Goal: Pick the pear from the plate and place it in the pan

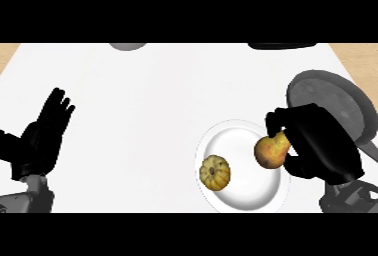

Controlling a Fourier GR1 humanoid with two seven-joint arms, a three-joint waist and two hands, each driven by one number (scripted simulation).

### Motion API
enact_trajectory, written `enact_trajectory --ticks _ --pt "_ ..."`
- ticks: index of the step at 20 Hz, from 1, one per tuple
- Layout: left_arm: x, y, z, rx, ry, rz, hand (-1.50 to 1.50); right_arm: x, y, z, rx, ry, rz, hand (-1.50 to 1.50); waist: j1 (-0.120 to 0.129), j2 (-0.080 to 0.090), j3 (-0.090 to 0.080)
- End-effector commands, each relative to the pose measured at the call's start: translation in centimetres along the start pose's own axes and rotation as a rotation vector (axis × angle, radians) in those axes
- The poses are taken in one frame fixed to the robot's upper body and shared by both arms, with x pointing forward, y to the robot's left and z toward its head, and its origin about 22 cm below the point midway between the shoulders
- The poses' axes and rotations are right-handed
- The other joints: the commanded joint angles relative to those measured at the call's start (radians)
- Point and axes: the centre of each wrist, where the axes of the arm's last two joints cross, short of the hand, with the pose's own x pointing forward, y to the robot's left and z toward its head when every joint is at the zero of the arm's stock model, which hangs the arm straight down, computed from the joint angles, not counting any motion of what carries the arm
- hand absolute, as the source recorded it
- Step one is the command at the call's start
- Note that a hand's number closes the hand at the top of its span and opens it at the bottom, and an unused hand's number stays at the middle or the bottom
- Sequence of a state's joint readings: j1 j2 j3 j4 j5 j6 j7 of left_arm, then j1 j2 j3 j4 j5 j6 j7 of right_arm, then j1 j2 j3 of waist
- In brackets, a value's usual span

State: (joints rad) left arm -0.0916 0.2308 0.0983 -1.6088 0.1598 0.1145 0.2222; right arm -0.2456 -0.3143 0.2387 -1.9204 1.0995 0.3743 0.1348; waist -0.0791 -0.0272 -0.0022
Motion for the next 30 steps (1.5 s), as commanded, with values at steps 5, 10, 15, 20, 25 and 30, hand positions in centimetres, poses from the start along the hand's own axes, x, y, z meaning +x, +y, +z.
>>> enact_trajectory --ticks 5,10,15,20,25,30 --pt "-0.9 0.2 -0.5 -0.052 -0.019 0.005 0.00 1.2 -7.9 8.9 -0.169 0.117 0.011 1.50 0.056 0.023 0.002" --pt "0.4 -4.4 0.2 -0.083 -0.024 0.020 0.00 -2.0 -9.0 6.8 -0.198 0.241 -0.070 1.50 0.077 0.025 0.003" --pt "0.1 -3.3 -1.7 -0.090 -0.031 0.002 0.00 -7.4 -9.7 6.5 -0.279 0.302 -0.104 1.50 0.073 0.028 0.003" --pt "1.0 -2.7 -2.1 -0.074 -0.024 -0.005 0.00 -14.5 -8.3 4.3 -0.305 0.342 -0.147 1.50 0.085 0.032 0.003" --pt "2.0 -1.3 -1.4 -0.091 -0.045 0.004 0.00 -19.6 -7.1 3.0 -0.326 0.373 -0.178 1.50 0.091 0.030 0.003" --pt "0.9 -4.0 -0.4 -0.097 -0.051 0.017 0.00 -25.2 -4.1 4.2 -0.290 0.336 -0.200 1.50 0.096 0.033 0.004"
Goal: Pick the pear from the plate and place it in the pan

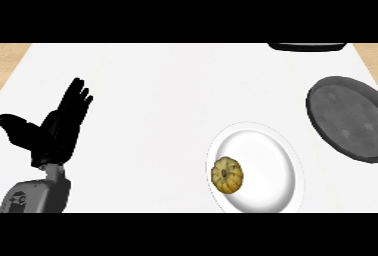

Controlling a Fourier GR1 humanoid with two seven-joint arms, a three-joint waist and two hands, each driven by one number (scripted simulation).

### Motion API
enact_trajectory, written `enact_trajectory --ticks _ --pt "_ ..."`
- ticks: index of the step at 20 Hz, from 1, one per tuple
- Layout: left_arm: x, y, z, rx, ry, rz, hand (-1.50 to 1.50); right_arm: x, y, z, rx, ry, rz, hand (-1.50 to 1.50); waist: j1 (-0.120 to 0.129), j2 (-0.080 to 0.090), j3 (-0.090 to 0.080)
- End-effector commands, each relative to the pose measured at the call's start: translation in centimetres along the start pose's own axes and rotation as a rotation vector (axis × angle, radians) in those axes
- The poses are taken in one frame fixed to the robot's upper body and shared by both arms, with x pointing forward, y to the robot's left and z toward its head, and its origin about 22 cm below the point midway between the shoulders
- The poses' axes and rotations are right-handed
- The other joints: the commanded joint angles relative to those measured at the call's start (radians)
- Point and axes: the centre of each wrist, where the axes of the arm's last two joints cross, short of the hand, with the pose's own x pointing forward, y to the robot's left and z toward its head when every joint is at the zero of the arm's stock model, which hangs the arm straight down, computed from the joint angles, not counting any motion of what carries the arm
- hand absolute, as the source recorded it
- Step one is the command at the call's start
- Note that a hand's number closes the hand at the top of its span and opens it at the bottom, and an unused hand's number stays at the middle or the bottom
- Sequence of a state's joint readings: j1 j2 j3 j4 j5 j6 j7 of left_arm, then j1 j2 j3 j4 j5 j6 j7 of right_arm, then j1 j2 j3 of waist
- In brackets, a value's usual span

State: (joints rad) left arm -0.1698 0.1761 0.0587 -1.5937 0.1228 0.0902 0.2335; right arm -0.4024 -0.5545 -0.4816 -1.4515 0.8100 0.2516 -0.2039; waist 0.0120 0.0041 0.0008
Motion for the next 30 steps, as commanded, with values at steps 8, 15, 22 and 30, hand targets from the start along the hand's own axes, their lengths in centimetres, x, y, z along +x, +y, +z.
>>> enact_trajectory --ticks 8,15,22,30 --pt "0.2 0.3 -0.6 -0.013 -0.005 -0.025 0.00 -4.7 9.3 -2.8 0.100 -0.067 -0.047 1.50 0.011 0.003 0.000" --pt "0.3 -0.7 -0.4 -0.019 -0.009 -0.003 0.00 -6.6 13.0 -1.7 0.238 0.227 -0.075 -1.50 0.027 0.009 0.002" --pt "0.3 -1.0 -1.4 -0.024 -0.006 -0.002 0.00 -8.1 12.6 -1.9 0.235 0.168 -0.223 -1.50 0.022 0.010 0.002" --pt "0.0 -0.5 -0.8 -0.005 -0.020 -0.006 0.00 -13.5 5.7 0.6 0.034 0.184 -0.623 -1.50 -0.005 0.007 0.003"
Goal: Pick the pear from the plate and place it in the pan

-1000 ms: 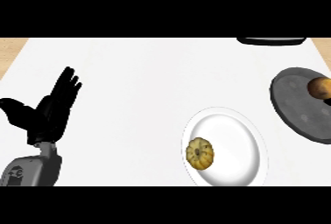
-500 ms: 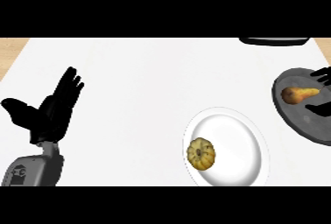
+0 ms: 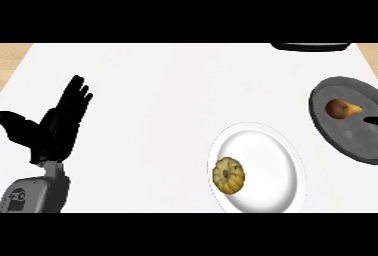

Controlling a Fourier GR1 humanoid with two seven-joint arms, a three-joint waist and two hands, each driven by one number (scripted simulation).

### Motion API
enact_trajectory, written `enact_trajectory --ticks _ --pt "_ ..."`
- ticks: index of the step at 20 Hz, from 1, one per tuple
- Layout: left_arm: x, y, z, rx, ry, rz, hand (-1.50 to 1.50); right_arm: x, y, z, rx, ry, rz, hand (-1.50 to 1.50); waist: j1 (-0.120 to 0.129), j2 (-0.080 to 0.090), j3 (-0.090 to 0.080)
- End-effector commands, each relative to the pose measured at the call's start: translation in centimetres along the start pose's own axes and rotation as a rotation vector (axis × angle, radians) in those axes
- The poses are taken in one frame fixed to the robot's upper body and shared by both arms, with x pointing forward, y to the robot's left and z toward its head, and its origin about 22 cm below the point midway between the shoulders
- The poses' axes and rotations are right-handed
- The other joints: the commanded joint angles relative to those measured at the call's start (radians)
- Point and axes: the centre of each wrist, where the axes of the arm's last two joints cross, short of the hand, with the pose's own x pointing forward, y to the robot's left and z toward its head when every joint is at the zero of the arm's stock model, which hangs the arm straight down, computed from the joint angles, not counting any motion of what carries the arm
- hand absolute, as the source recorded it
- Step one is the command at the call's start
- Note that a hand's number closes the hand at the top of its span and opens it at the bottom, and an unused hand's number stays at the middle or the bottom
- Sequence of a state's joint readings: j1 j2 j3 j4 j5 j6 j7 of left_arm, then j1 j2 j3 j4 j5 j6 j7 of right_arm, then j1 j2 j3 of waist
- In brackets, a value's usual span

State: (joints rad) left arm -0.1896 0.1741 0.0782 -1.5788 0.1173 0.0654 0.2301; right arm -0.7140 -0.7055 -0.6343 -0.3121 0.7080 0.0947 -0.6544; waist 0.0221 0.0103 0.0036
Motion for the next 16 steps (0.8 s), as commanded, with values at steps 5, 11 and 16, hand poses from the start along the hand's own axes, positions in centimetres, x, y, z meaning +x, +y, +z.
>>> enact_trajectory --ticks 5,11,16 --pt "-0.1 -0.6 0.4 0.002 0.006 0.009 0.00 -3.3 -8.4 5.3 -0.064 0.009 -0.343 -1.50 -0.009 -0.001 0.001" --pt "-0.4 -0.3 0.3 0.007 0.010 0.012 0.00 -5.5 -12.1 10.3 -0.015 -0.042 -0.503 -1.50 -0.021 0.001 0.004" --pt "-0.2 0.2 0.9 0.010 0.020 -0.002 0.00 -5.7 -14.2 12.3 -0.006 -0.088 -0.510 -1.50 -0.025 -0.005 0.004"
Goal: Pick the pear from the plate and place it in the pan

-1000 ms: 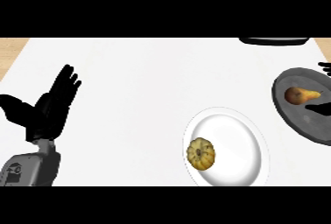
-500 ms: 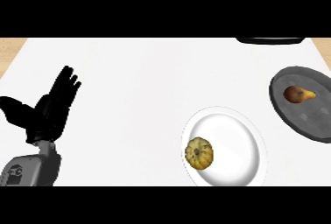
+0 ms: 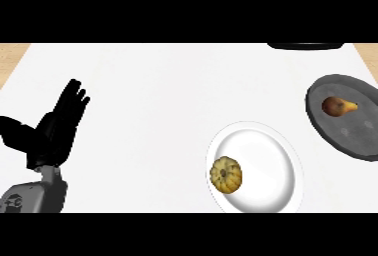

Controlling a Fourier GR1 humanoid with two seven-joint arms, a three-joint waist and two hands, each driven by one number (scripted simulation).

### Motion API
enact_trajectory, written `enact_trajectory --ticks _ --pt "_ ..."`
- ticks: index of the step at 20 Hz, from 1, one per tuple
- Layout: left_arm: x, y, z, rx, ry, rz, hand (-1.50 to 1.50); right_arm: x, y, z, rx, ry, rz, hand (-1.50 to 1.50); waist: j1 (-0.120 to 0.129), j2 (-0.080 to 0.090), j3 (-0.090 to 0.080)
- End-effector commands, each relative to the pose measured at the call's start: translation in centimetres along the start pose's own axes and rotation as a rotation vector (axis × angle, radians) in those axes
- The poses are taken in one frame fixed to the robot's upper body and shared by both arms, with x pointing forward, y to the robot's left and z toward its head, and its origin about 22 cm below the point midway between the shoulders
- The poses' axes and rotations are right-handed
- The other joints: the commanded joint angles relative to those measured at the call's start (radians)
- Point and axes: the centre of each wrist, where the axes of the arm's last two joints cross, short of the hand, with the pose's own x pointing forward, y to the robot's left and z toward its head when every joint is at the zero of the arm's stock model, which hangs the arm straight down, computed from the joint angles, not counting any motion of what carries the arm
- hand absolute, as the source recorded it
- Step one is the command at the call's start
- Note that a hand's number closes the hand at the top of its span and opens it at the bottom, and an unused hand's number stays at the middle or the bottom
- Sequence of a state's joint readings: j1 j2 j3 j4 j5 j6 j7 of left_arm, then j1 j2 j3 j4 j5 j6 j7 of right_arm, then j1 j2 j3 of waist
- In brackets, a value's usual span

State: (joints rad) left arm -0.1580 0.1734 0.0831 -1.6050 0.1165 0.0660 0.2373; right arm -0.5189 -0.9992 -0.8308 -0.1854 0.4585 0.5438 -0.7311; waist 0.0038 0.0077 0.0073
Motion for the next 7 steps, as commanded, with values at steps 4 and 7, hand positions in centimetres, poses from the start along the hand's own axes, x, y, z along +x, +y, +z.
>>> enact_trajectory --ticks 4,7 --pt "-0.5 0.4 0.2 0.015 0.006 0.000 0.00 -1.0 -2.0 3.1 0.091 -0.135 -0.107 -1.50 -0.002 -0.002 0.000" --pt "-0.2 -0.2 0.1 0.001 0.011 0.001 0.00 -1.2 -1.8 3.3 0.077 -0.123 -0.088 -1.50 0.004 0.000 0.000"
